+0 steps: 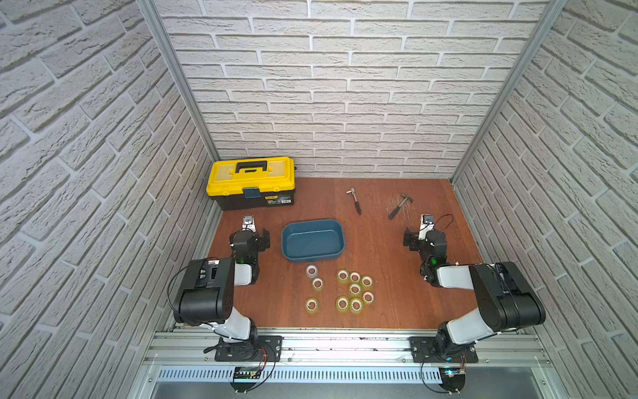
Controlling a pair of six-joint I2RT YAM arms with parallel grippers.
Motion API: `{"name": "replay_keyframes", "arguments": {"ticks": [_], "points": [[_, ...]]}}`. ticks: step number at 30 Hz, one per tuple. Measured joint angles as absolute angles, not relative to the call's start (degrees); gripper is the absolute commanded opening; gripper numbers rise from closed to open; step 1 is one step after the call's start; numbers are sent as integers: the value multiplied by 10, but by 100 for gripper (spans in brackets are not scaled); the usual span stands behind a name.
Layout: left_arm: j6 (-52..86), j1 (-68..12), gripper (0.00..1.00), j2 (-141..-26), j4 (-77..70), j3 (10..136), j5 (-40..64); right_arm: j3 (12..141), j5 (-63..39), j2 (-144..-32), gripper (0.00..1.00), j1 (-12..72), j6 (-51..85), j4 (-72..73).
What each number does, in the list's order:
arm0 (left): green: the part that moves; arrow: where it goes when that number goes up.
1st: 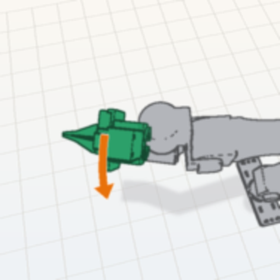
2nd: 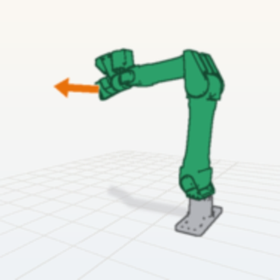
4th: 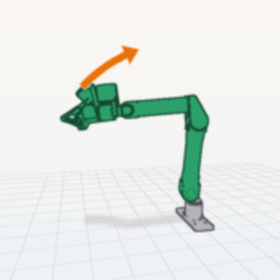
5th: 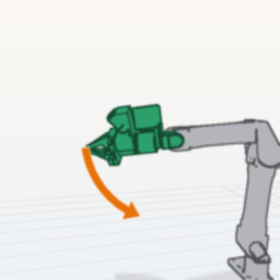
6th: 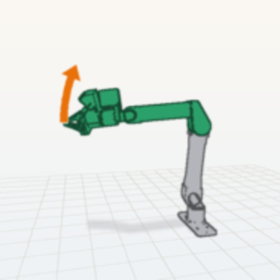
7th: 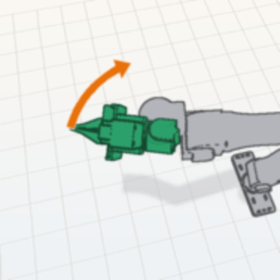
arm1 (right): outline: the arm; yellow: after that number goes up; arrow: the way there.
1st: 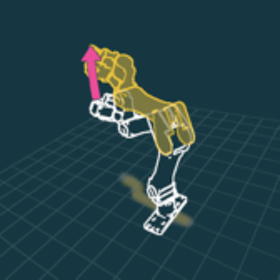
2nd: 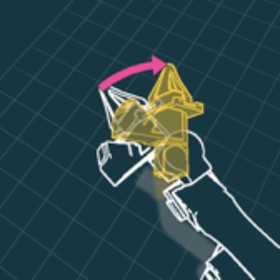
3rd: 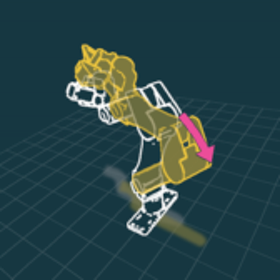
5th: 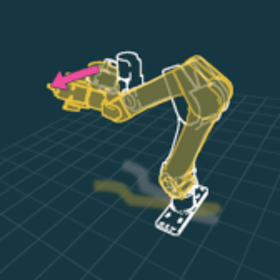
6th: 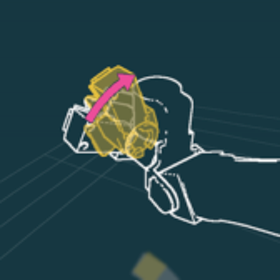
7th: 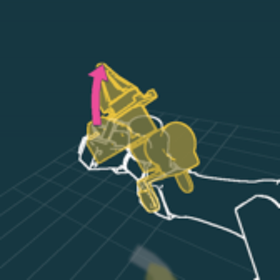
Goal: Put the transparent tape into the storage box
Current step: Pick up the tape at the center of the board.
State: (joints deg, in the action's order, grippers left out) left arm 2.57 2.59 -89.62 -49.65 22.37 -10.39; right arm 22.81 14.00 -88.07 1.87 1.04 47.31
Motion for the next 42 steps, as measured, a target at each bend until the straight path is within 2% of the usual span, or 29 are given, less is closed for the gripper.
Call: {"name": "replay_keyframes", "arguments": {"ticks": [29, 33, 37, 42], "points": [[25, 21, 98, -892, -491, 224, -116, 228, 140, -881, 99, 19, 10, 473], [23, -2, 98, -833, -390, 246, -172, 230, 137, -871, 99, 19, 8, 453], [44, -20, 98, -752, -266, 316, -221, 316, 152, -815, 99, 19, 15, 277], [109, -31, 98, -657, -124, 363, -254, 419, 169, -748, 99, 19, 61, 144]]}}
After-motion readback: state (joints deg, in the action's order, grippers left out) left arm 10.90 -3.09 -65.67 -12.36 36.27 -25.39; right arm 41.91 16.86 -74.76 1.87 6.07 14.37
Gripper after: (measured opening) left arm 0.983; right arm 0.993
